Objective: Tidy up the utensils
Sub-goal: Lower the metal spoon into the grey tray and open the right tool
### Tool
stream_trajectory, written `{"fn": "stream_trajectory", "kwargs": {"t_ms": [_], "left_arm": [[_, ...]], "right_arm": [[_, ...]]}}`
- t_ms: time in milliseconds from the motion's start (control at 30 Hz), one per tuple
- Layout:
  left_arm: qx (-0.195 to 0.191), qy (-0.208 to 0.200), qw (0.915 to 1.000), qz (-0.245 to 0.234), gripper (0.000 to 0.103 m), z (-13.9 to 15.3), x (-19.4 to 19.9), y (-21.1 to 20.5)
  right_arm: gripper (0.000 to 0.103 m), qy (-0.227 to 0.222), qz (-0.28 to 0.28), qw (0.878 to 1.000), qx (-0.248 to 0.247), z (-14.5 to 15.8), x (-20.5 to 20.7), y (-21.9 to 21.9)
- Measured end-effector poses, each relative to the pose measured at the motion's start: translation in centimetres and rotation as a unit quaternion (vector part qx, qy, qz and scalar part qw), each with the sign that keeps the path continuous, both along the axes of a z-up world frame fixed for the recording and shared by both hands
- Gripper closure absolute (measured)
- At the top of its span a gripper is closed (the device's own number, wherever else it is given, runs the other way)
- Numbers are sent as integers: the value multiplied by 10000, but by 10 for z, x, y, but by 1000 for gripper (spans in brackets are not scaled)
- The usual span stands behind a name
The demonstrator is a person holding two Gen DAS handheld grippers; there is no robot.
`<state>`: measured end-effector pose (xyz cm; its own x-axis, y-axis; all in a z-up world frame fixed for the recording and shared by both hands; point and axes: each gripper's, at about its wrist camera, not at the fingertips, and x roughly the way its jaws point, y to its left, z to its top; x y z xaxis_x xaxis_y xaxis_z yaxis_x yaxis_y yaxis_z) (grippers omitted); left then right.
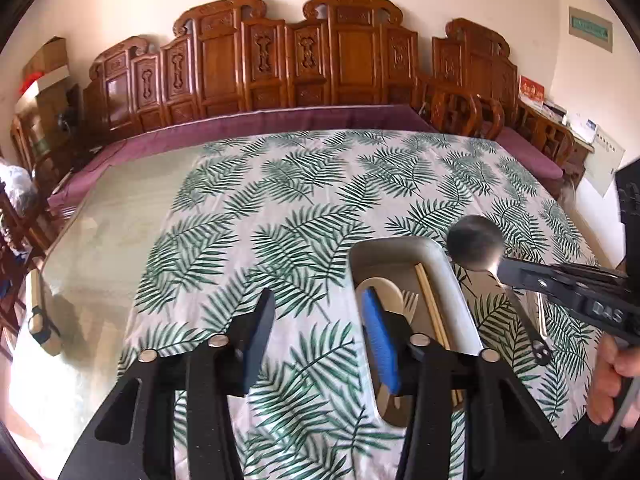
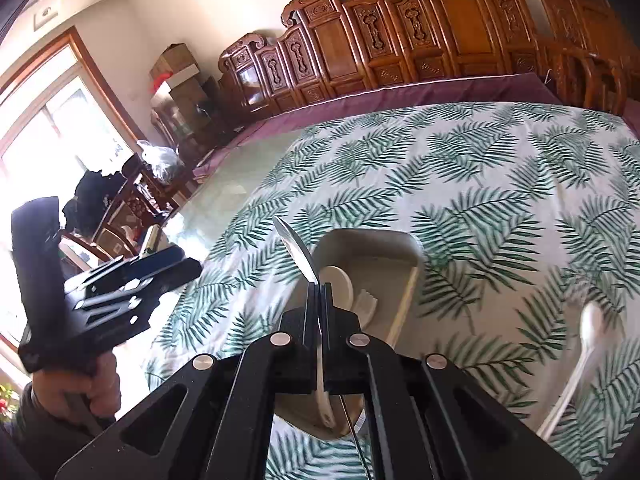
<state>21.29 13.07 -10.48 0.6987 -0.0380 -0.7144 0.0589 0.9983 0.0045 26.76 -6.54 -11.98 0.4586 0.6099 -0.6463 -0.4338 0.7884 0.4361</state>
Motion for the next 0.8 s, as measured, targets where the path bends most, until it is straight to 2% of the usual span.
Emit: {"fn": "stream_trajectory", "kwargs": {"t_ms": [200, 267, 500, 800], "left_arm": [[-241, -109, 9995, 158, 36, 4, -15, 22], [-277, -136, 9993, 210, 34, 4, -17, 27], [-484, -160, 9981, 354, 33, -4, -21, 39], [-436, -111, 9983, 359, 33, -10, -21, 40]], "right_arm": [[101, 133, -32, 9998, 126, -11, 7, 24], [101, 219, -58, 9996, 190, -17, 10, 31], [101, 453, -294, 9981, 290, -42, 22, 39], [101, 547, -573, 9966, -209, -74, 33, 37]]}}
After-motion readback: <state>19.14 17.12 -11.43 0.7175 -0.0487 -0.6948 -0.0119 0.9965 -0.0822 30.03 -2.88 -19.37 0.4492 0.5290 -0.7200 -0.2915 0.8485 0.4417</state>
